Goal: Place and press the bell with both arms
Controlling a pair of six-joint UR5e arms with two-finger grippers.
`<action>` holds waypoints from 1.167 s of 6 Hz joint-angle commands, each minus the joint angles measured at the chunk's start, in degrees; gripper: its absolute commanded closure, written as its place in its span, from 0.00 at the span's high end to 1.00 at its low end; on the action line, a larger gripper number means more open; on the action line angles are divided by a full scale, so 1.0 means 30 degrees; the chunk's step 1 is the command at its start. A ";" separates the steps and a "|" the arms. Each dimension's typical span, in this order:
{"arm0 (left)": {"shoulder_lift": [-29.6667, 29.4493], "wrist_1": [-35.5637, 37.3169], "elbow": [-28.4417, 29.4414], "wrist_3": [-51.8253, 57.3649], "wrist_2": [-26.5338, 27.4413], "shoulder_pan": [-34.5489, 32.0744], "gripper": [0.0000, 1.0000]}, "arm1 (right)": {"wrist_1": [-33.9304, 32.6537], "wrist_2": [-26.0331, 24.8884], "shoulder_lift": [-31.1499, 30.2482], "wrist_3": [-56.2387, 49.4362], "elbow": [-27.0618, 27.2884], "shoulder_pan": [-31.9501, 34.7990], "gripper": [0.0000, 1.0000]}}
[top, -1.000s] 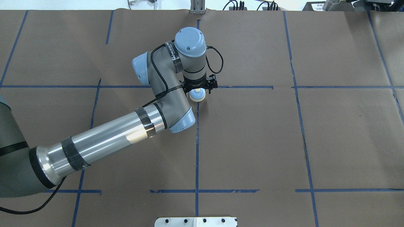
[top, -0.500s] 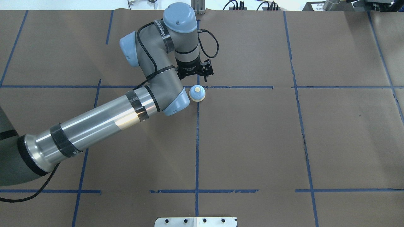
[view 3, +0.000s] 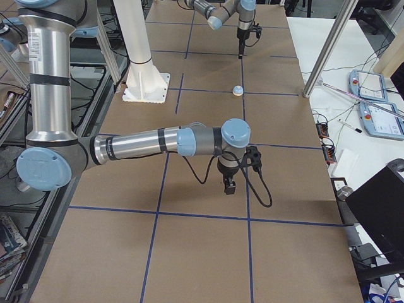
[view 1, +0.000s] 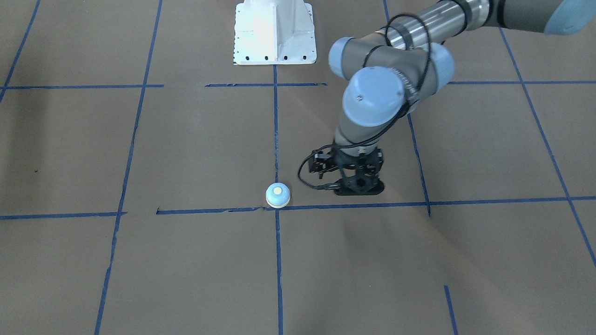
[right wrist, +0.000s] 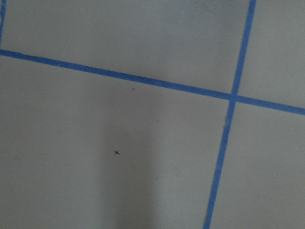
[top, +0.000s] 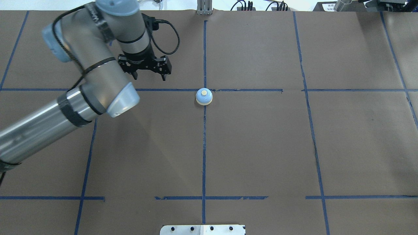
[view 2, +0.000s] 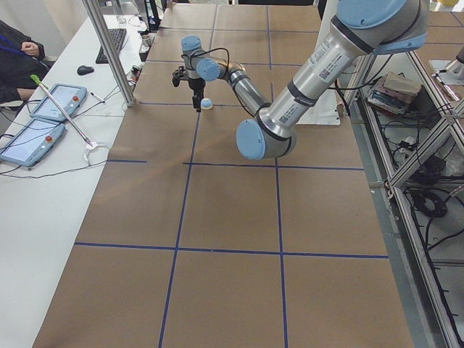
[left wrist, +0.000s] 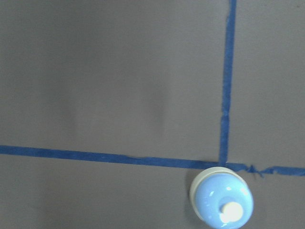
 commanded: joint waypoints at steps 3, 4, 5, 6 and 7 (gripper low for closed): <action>0.8818 0.0684 -0.4545 1.0460 -0.1161 -0.6954 1.00 | 0.0071 0.0033 0.3865 0.6776 0.1902 -0.4870 1.00; 1.0460 0.0597 -0.4108 1.3711 -0.2410 -0.8774 1.00 | 0.0071 -0.0142 0.5562 1.0024 0.1786 -0.6826 1.00; 1.1694 0.0538 -0.3262 1.6325 -0.3176 -1.0938 1.00 | 0.0042 -0.0375 0.7204 1.2696 0.1640 -0.8209 1.00; 1.3128 0.0450 -0.1949 1.8585 -0.4199 -1.2410 1.00 | 0.0042 -0.1857 0.8554 1.5072 0.1551 -0.9963 1.00; 1.4215 0.0160 -0.2080 1.8868 -0.4239 -1.2976 1.00 | 0.0042 -0.3467 1.0192 1.7706 0.0854 -1.1750 1.00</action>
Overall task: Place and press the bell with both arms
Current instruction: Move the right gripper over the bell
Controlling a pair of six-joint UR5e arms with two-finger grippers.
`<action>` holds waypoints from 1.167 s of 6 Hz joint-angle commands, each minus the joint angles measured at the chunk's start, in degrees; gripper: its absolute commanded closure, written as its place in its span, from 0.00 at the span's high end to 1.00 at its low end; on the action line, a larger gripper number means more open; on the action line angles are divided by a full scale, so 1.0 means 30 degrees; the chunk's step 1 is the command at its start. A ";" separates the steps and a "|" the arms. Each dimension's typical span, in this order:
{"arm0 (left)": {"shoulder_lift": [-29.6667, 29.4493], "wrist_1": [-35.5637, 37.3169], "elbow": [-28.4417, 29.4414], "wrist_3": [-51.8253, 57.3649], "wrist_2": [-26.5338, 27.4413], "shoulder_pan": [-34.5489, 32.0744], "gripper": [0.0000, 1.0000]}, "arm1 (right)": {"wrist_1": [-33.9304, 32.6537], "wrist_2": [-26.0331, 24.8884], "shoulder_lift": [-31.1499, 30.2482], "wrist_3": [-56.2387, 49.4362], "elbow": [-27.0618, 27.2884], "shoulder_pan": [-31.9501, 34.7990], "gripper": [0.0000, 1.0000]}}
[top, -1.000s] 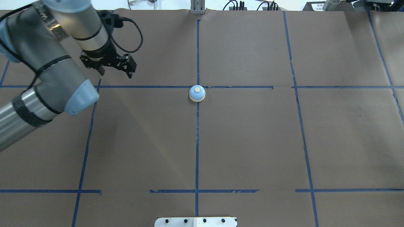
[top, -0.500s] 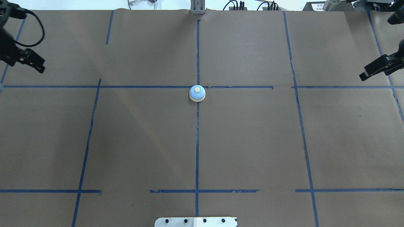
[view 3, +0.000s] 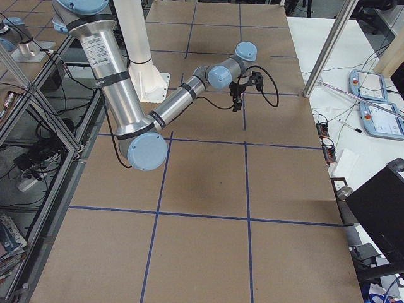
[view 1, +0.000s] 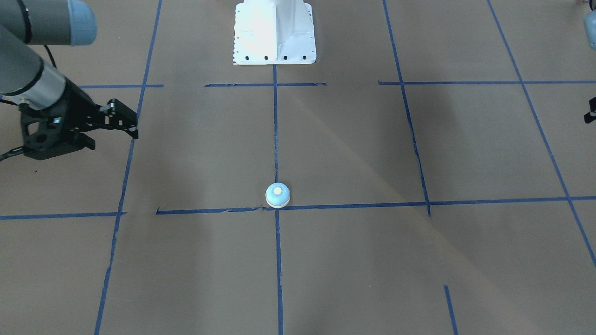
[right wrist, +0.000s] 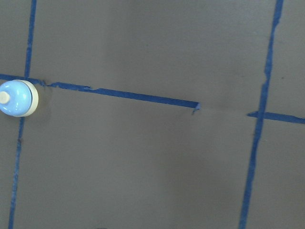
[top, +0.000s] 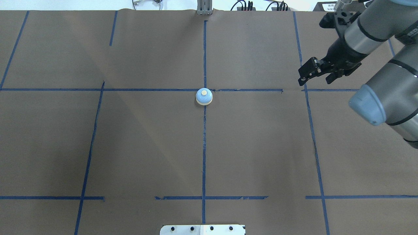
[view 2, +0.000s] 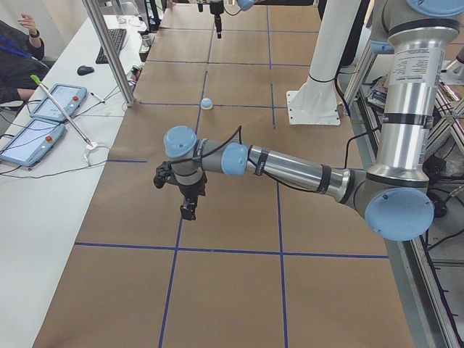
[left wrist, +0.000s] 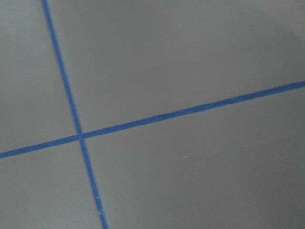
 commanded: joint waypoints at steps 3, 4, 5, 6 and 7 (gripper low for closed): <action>0.1262 -0.0195 0.0084 0.0134 -0.0380 -0.1152 1.00 | 0.0027 -0.3972 0.9340 0.5897 -0.8627 -0.4299 0.94; 0.1262 -0.0195 0.0084 0.0134 -0.0815 -0.1152 1.00 | 0.2289 -0.4354 1.1426 0.6798 -1.2372 -0.4565 0.79; 0.1262 -0.0195 0.0084 0.0134 -0.0935 -0.1152 1.00 | 0.4574 -0.4387 1.1940 0.7474 -1.4614 -0.4684 0.47; 0.1320 -0.0195 0.0084 0.0134 -0.0936 -0.1152 1.00 | 0.4597 -0.4764 1.1888 0.7336 -1.4839 -0.4801 0.15; 0.1495 -0.0195 0.0084 0.0105 -0.0966 -0.1152 1.00 | 0.4597 -0.5522 1.1771 0.7277 -1.5132 -0.5208 0.05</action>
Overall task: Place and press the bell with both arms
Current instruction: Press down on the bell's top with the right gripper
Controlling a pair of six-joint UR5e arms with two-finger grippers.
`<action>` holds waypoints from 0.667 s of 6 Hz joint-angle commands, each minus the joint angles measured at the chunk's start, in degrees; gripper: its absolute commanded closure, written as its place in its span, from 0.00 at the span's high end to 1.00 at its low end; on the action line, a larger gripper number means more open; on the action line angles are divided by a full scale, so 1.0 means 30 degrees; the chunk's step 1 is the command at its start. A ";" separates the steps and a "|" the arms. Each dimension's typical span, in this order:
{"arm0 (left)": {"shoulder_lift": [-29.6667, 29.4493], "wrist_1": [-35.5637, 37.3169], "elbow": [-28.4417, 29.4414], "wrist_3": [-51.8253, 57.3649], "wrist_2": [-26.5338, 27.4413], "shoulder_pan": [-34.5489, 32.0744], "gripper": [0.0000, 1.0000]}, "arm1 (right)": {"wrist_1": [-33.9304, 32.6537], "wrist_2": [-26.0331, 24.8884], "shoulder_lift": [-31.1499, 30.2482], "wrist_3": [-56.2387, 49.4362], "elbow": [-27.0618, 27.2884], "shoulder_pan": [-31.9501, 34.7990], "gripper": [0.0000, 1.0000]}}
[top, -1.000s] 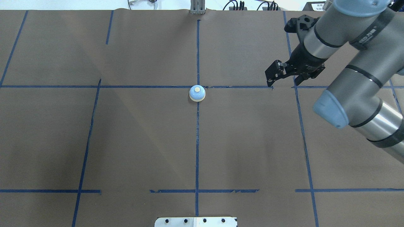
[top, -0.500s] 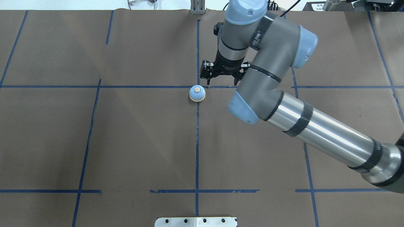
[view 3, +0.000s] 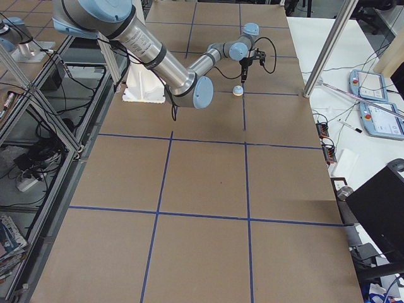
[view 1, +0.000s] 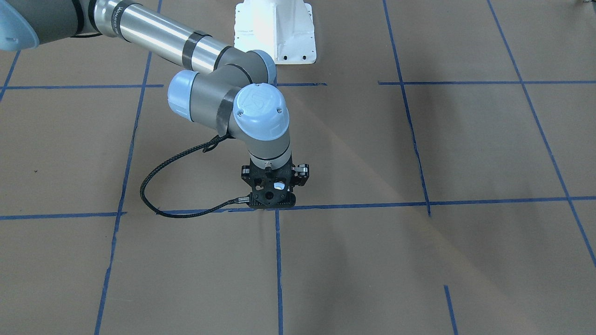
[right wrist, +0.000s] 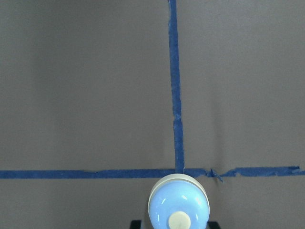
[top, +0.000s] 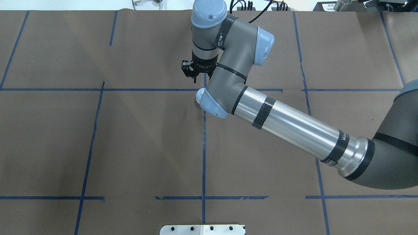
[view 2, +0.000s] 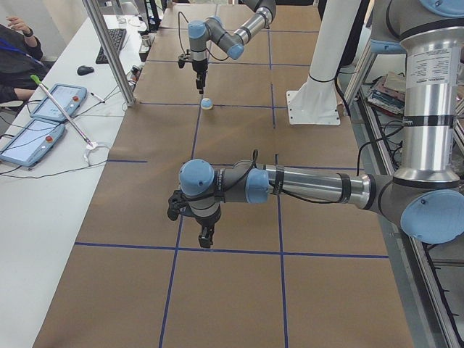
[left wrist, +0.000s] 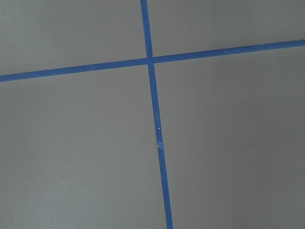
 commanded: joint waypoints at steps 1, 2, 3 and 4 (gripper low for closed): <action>0.0161 0.0000 -0.0002 -0.0020 -0.0093 -0.0001 1.00 | 0.0159 -0.0647 -0.0041 -0.0040 -0.0589 -0.0494 0.03; 0.0190 0.0000 -0.0002 -0.0020 -0.0413 -0.0001 1.00 | 0.0129 -0.0735 -0.0186 -0.0012 -0.0648 -0.0814 0.02; 0.0191 0.0000 -0.0002 -0.0020 -0.0445 -0.0001 1.00 | 0.0129 -0.0852 -0.0246 -0.0011 -0.0649 -0.0934 0.02; 0.0191 0.0000 -0.0002 -0.0020 -0.0445 -0.0001 1.00 | 0.0129 -0.0882 -0.0275 -0.0011 -0.0707 -0.0935 0.02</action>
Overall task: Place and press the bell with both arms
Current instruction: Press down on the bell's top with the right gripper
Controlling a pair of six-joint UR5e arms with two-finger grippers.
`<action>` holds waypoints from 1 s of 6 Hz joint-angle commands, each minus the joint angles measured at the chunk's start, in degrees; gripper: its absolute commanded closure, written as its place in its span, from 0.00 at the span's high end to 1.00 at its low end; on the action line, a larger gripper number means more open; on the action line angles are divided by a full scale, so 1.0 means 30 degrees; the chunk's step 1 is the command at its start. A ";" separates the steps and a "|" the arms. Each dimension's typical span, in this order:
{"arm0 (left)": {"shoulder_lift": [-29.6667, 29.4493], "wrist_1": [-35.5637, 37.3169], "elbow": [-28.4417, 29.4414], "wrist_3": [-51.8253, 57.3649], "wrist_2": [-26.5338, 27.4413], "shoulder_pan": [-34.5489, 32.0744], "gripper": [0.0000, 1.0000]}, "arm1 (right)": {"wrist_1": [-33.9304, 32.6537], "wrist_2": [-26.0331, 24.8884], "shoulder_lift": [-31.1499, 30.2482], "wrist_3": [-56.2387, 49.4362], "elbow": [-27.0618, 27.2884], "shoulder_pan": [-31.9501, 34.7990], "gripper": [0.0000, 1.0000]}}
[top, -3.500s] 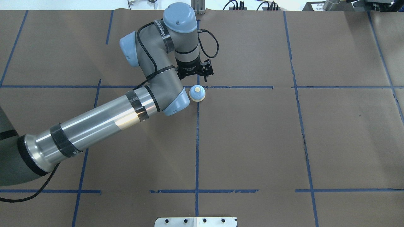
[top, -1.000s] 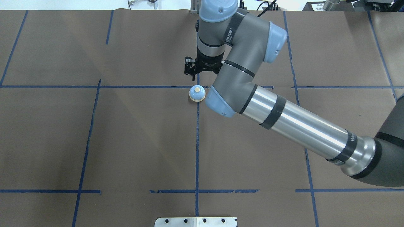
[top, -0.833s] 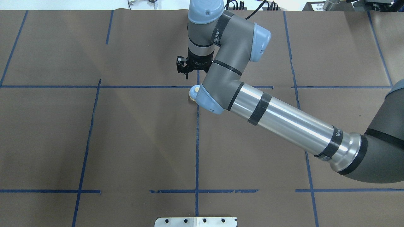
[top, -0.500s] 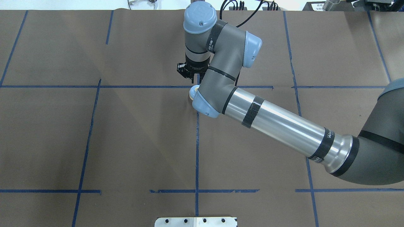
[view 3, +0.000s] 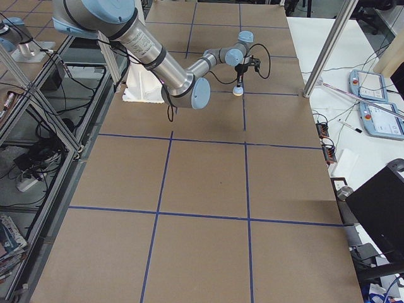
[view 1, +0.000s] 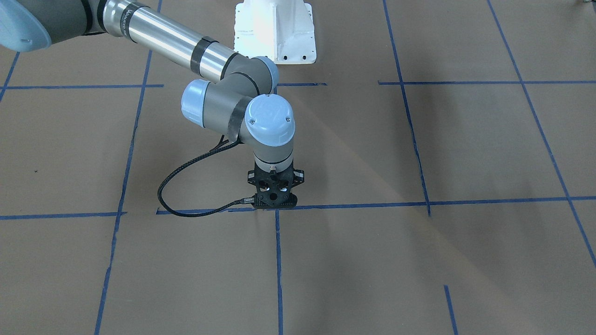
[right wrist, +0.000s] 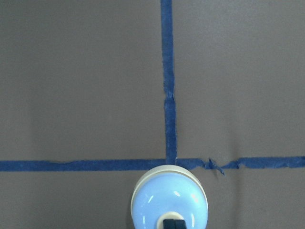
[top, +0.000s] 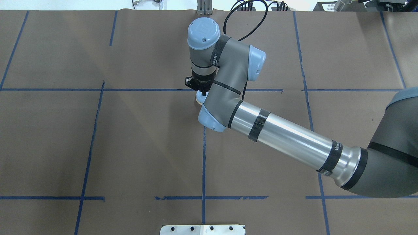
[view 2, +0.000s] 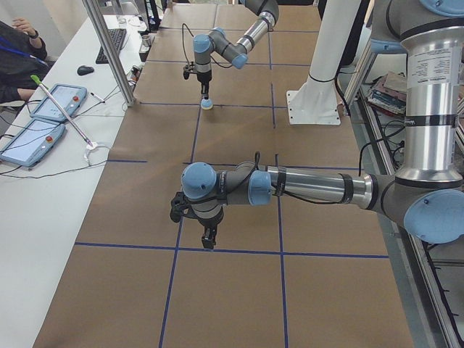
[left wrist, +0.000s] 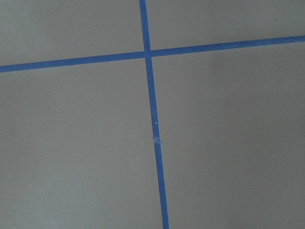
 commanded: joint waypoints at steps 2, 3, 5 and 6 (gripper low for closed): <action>0.0003 0.0000 0.0000 0.0000 -0.0029 0.0000 1.00 | -0.0002 -0.0262 0.0101 0.0002 -0.0196 -0.0083 0.03; 0.0003 0.0000 0.0000 0.0000 -0.0029 0.0000 1.00 | -0.0002 -0.0089 0.0276 0.0002 0.0065 0.0179 0.03; 0.0003 0.0000 0.0000 0.0000 -0.0029 0.0000 1.00 | -0.0322 0.0994 0.0336 0.0002 0.0827 0.0853 0.12; 0.0003 0.0000 0.0000 0.0000 -0.0029 0.0000 1.00 | -0.0441 0.1025 0.0249 0.0002 0.0829 0.1116 0.65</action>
